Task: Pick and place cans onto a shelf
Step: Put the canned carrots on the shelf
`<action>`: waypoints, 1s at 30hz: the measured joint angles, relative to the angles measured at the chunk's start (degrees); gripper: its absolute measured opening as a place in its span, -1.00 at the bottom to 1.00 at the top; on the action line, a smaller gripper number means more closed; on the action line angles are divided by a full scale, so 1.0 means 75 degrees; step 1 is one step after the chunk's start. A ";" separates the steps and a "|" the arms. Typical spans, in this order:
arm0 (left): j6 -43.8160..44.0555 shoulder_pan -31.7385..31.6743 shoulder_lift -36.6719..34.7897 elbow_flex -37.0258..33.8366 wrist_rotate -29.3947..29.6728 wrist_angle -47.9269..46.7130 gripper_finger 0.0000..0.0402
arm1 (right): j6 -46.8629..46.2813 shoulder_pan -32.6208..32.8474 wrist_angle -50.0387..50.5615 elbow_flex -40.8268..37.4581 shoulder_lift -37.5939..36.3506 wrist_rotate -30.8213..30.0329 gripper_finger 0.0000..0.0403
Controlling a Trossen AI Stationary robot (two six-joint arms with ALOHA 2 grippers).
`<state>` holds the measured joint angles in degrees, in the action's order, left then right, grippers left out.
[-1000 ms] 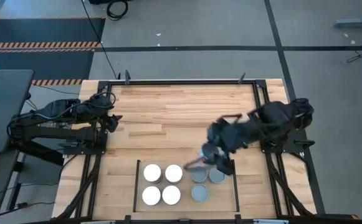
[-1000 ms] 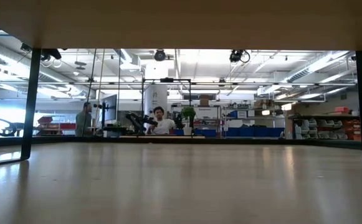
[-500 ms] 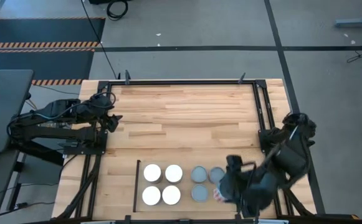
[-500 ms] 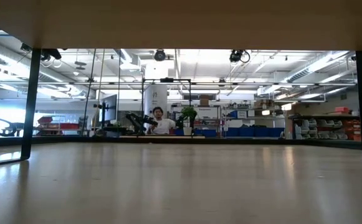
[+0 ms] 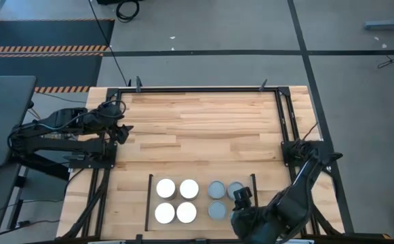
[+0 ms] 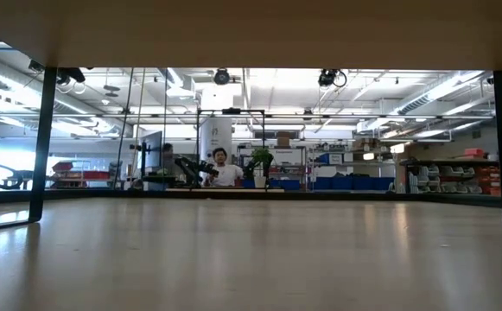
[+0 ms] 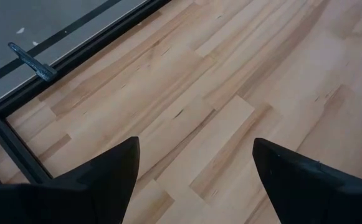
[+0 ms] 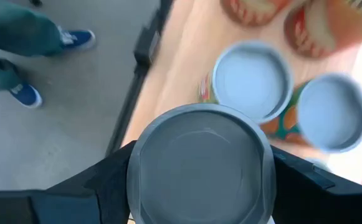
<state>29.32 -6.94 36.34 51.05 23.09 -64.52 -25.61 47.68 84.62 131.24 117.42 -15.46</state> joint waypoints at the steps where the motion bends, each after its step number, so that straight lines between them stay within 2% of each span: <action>1: 0.0000 0.0000 -0.0001 0.0000 0.0000 0.0001 0.57 | -0.0186 0.0000 0.0116 0.0000 0.0101 -0.0006 0.44; 6: -0.0001 0.0000 0.0000 0.0000 0.0000 0.0000 0.57 | -0.1226 -0.0025 0.0738 0.0000 0.0327 -0.0049 0.44; 11: 0.0000 0.0000 0.0002 0.0000 0.0000 0.0001 0.57 | -0.1943 -0.0051 0.0436 -0.0128 0.0345 -0.0287 0.44; 18: 0.0000 0.0000 0.0002 0.0000 -0.0003 0.0034 0.57 | -0.2234 -0.0055 0.0452 -0.0556 0.0342 -0.0420 0.44; 30: -0.0003 0.0000 0.0000 0.0000 -0.0026 0.0053 0.57 | -0.2176 -0.0262 0.0514 -0.0589 0.0345 -0.0388 0.50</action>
<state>29.30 -6.94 36.34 51.05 22.90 -64.12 -41.93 45.71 88.47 126.82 120.01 -18.37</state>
